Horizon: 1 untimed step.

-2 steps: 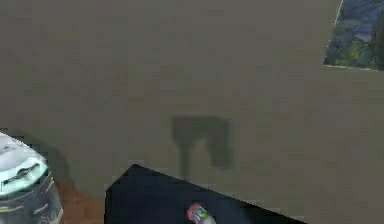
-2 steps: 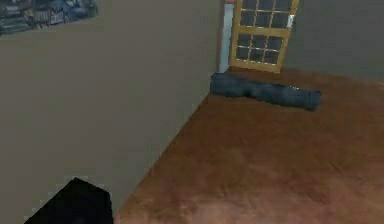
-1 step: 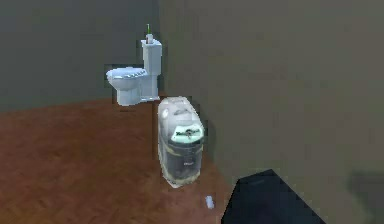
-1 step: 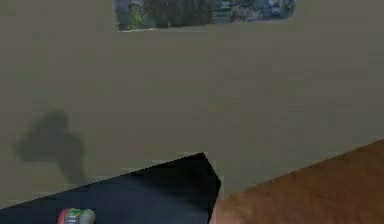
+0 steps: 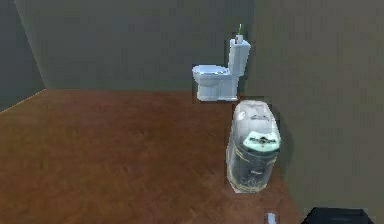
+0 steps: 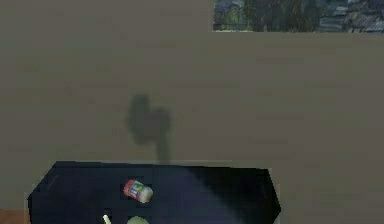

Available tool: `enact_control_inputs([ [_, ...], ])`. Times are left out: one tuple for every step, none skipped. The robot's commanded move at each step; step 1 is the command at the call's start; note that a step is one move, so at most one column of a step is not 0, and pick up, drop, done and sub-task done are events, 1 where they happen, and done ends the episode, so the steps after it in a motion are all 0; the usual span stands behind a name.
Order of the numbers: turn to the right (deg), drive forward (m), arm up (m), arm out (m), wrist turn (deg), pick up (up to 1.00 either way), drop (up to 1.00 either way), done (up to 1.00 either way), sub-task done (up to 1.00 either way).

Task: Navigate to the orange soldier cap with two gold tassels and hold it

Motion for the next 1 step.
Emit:
enact_control_inputs([
  [-9.0, 0.0, 0.0, 0.0, 0.0, 0.0, 0.0, 0.0, 0.0],
])
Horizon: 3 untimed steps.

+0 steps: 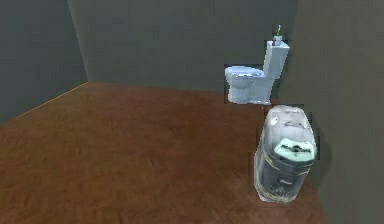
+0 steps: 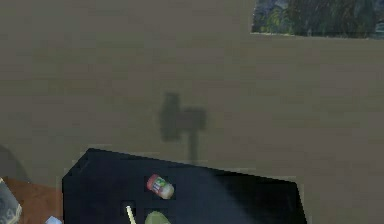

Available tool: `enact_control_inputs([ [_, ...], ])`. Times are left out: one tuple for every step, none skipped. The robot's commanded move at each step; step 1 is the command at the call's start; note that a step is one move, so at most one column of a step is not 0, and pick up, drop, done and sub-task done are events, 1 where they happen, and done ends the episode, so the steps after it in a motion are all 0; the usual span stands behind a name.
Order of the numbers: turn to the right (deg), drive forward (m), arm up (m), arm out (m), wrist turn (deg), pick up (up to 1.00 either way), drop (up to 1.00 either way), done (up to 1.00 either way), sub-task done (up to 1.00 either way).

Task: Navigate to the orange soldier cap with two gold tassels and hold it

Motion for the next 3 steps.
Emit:
enact_control_inputs([
  [0.0, 0.0, 0.5, 0.0, 0.0, 0.0, 0.0, 0.0, 0.0],
  [0.0, 0.0, 0.28, 0.0, 0.0, 0.0, 0.0, 0.0, 0.0],
  [0.0, 0.0, 0.0, 0.0, 45.0, 0.0, 0.0, 0.0, 0.0],
])
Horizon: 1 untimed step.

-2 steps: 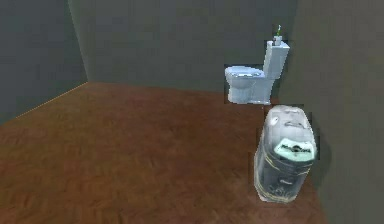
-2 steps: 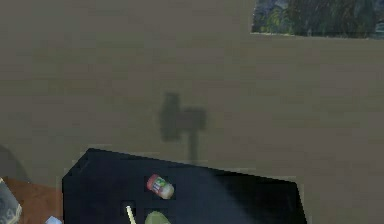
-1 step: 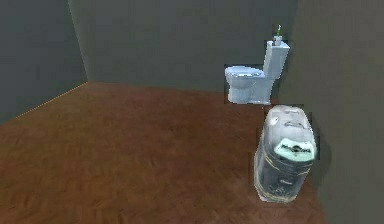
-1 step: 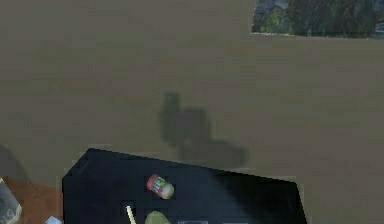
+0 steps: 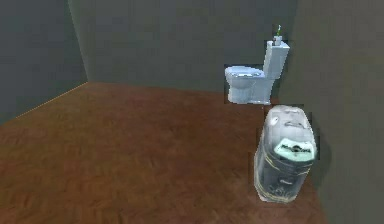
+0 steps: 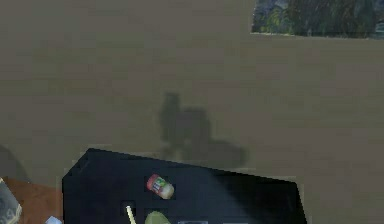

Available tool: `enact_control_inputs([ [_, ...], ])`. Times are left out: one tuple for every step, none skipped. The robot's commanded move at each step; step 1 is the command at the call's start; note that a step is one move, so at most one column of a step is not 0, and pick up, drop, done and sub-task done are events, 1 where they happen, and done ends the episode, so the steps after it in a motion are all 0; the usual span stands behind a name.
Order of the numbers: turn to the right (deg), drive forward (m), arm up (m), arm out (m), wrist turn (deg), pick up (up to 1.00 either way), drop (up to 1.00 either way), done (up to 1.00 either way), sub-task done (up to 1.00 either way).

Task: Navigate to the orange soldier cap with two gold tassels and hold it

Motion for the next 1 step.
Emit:
enact_control_inputs([
  [0.0, 0.0, 0.0, 0.0, 45.0, 0.0, 0.0, 0.0, 0.0],
])
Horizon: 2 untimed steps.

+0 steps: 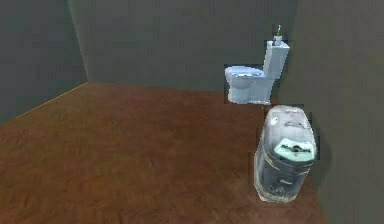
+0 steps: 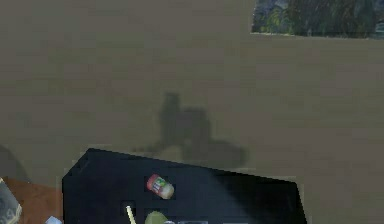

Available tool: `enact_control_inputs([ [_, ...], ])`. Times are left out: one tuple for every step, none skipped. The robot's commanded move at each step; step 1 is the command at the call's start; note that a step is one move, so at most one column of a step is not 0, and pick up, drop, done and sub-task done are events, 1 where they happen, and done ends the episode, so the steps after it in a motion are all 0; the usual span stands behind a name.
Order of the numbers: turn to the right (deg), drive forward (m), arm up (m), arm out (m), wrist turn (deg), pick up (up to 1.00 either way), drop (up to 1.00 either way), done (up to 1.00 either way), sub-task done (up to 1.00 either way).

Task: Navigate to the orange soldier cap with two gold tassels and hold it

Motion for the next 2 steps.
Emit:
enact_control_inputs([
  [0.0, 0.0, 0.0, 0.0, 45.0, 0.0, 0.0, 0.0, 0.0],
  [0.0, 0.0, 0.0, 0.0, 33.0, 0.0, 0.0, 0.0, 0.0],
])
